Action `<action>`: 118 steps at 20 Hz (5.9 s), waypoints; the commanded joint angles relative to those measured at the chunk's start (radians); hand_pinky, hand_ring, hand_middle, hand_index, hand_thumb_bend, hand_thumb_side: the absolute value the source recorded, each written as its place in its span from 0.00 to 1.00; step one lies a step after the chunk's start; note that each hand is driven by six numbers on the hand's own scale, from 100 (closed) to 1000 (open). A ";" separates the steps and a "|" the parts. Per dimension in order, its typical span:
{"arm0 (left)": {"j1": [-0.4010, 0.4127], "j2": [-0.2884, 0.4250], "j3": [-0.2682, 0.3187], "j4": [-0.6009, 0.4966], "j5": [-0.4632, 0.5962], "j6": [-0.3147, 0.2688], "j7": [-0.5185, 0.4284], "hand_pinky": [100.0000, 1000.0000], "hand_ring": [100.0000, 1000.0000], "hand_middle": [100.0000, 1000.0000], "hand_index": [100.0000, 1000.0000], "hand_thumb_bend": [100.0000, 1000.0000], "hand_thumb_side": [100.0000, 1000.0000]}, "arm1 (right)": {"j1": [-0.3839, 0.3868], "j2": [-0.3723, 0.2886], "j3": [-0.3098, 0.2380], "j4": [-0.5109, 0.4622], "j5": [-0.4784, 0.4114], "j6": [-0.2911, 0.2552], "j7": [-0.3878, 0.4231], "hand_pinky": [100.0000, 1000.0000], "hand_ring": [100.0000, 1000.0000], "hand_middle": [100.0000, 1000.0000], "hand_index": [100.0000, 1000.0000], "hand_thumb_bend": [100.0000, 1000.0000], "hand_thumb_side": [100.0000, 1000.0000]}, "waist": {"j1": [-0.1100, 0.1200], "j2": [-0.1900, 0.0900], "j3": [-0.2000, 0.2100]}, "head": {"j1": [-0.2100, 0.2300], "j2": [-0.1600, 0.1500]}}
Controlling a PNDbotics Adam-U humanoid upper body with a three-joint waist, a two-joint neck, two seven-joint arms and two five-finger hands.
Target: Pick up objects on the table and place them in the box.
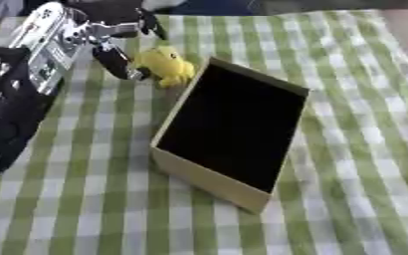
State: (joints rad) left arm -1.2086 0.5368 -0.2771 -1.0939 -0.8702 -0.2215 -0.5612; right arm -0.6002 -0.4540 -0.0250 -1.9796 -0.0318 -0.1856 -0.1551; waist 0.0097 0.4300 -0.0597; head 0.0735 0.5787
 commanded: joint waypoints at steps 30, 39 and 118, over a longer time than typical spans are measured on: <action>-0.024 -0.014 0.035 0.074 -0.027 0.010 0.071 0.38 0.53 0.48 0.53 0.00 0.10 | -0.007 -0.007 -0.023 -0.020 -0.025 0.009 -0.023 0.75 0.76 0.68 0.85 0.00 1.00 | 0.010 -0.002 -0.035 | 0.028 -0.023; -0.032 0.006 0.031 0.007 0.020 0.028 0.087 0.38 0.54 0.49 0.54 0.00 0.00 | 0.001 -0.007 -0.025 -0.020 -0.020 0.011 -0.022 0.75 0.76 0.68 0.85 0.00 1.00 | 0.007 -0.025 -0.021 | 0.021 0.010; 0.160 -0.145 -0.207 -0.566 -0.091 0.053 -0.057 0.69 0.83 0.81 0.90 0.55 0.41 | 0.042 0.013 -0.033 -0.020 -0.021 0.011 -0.028 0.75 0.76 0.67 0.84 0.00 1.00 | -0.012 -0.066 0.030 | -0.039 0.049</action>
State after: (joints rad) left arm -1.0310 0.3751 -0.5105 -1.6244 -0.9680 -0.1771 -0.6406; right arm -0.5463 -0.4277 -0.0494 -1.9796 -0.0472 -0.1746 -0.1836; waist 0.0011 0.3924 -0.0297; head 0.0365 0.6318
